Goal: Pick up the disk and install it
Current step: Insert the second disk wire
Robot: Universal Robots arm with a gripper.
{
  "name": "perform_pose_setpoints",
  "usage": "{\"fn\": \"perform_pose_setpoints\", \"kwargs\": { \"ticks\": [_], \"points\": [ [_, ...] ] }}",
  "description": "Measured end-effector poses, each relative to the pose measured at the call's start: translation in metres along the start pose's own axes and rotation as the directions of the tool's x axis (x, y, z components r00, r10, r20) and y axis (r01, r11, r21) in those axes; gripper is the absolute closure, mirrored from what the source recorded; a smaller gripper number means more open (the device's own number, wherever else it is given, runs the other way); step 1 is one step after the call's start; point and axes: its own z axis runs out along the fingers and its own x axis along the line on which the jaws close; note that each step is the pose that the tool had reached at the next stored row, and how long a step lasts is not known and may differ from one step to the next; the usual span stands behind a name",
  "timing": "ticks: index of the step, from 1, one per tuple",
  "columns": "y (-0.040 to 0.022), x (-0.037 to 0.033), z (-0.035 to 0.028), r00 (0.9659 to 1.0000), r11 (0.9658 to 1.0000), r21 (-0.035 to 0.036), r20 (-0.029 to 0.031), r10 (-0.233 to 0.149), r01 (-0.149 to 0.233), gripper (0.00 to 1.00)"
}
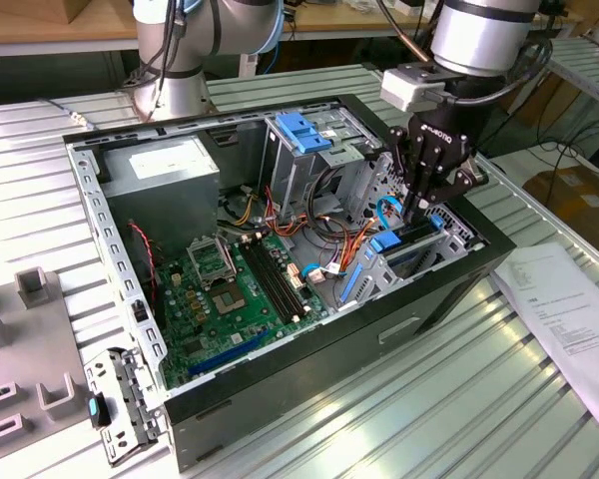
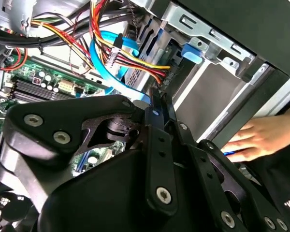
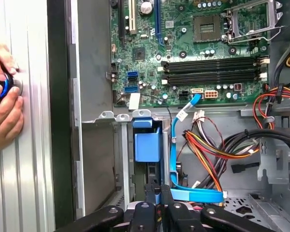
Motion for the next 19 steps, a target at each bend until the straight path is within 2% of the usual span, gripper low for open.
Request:
{"fn": "perform_pose_setpoints", "kwargs": {
  "ticks": [1, 3, 7, 11, 15, 17, 19],
  "points": [
    [-0.0001, 0.0020, 0.0010, 0.9999, 1.0000, -0.0005, 0.0104, 0.000, 0.000, 0.84],
    [-0.0002, 0.0045, 0.0025, 0.9997, 1.0000, -0.0012, 0.0250, 0.000, 0.000, 0.84],
    [-0.0004, 0.0066, 0.0041, 0.9994, 1.0000, -0.0018, 0.0347, 0.000, 0.000, 0.84],
    [-0.0019, 0.0066, 0.0046, 0.9994, 1.0000, -0.0018, 0.0359, 0.000, 0.000, 0.84],
    [-0.0027, 0.0080, 0.0065, 0.9988, 1.0000, -0.0025, 0.0498, 0.000, 0.000, 0.84],
    [-0.0031, 0.0085, 0.0068, 0.9981, 1.0000, -0.0031, 0.0614, 0.000, 0.001, 0.84],
    [-0.0034, 0.0086, 0.0068, 0.9981, 1.0000, -0.0031, 0.0616, 0.000, 0.001, 0.84]
  ]
}}
